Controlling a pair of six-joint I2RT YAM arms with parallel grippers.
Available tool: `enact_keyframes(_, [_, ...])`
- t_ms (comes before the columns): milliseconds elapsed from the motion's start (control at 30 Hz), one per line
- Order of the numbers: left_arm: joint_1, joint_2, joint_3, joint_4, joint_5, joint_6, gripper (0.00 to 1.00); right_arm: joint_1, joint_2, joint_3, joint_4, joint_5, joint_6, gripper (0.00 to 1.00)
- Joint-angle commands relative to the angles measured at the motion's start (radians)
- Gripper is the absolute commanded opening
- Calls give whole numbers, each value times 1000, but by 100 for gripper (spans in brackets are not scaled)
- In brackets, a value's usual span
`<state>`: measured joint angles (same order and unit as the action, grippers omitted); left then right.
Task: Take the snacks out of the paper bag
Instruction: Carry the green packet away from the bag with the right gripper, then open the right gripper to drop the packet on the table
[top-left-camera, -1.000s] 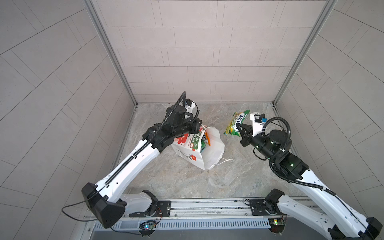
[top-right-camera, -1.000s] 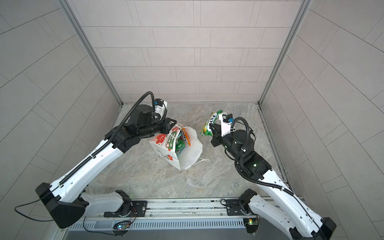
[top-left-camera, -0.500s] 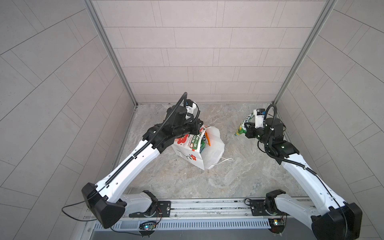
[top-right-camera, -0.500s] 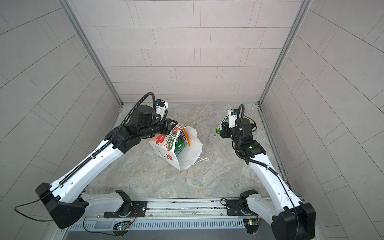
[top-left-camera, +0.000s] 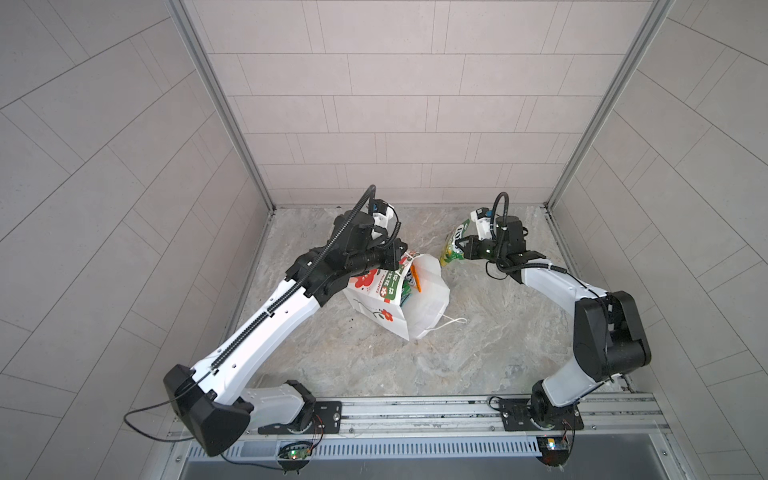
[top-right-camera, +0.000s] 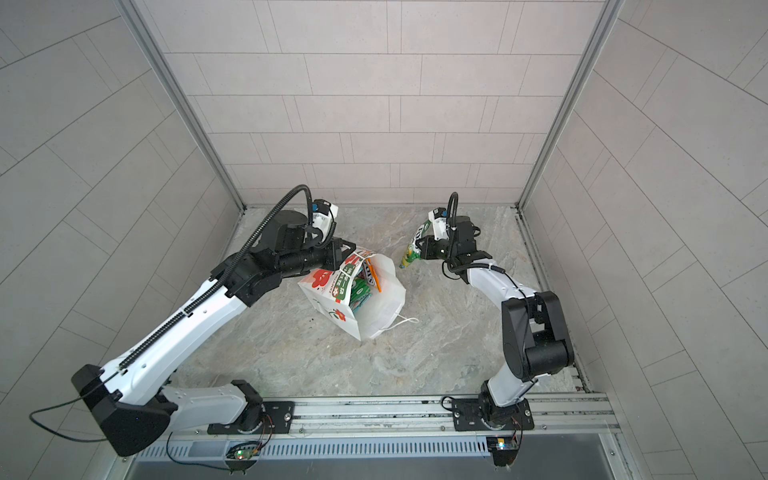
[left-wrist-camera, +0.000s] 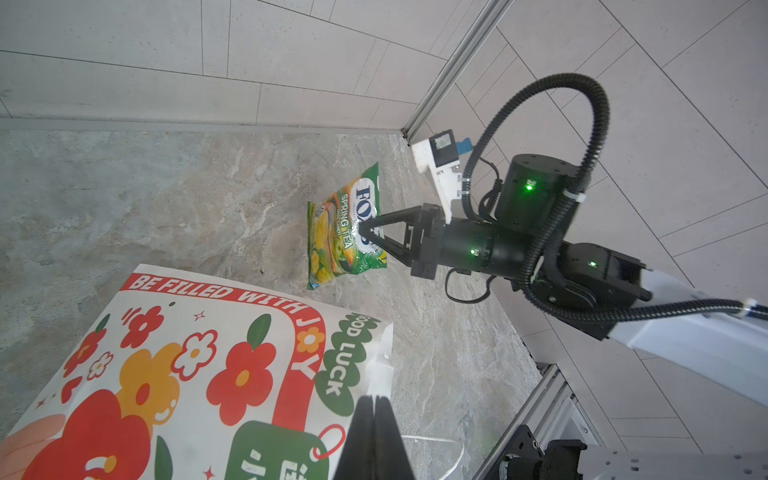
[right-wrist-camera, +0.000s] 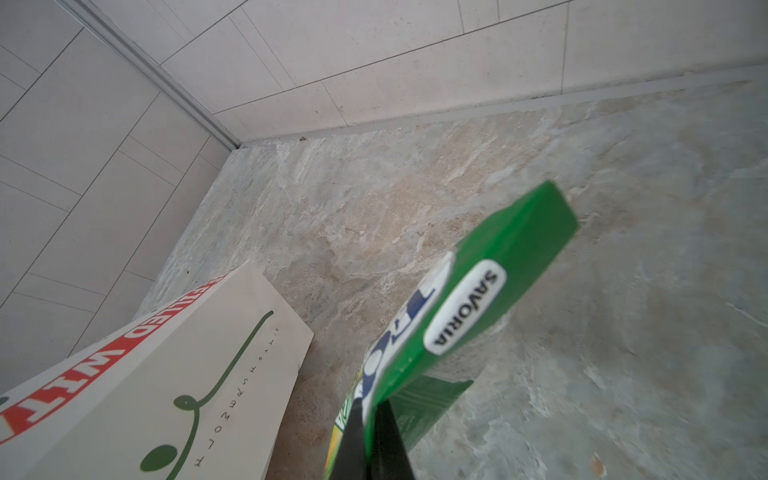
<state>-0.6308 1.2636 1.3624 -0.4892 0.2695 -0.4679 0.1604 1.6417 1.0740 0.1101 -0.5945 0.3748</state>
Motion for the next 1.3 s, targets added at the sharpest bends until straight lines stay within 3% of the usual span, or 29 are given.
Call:
enact_keyframes(0, [-3,-28,-11,-14,6,29,0,-11,44,54,64,-83,1,0])
enact_keyframes(400, [-2,-30,-13,-32,-7,29,0,-92,212,108,-30,-124,-76,0])
enact_keyframes(733, [-4,-30,-10,-32,4,31,0,-105,223,108,-103,-18,-126,0])
enact_keyframes(1067, [-4,-28,-1,-36,14,35,0,-105,195,110,-145,120,-134,36])
enact_keyframes(1267, [-4,-29,0,-37,16,36,0,-105,65,27,-127,254,-128,56])
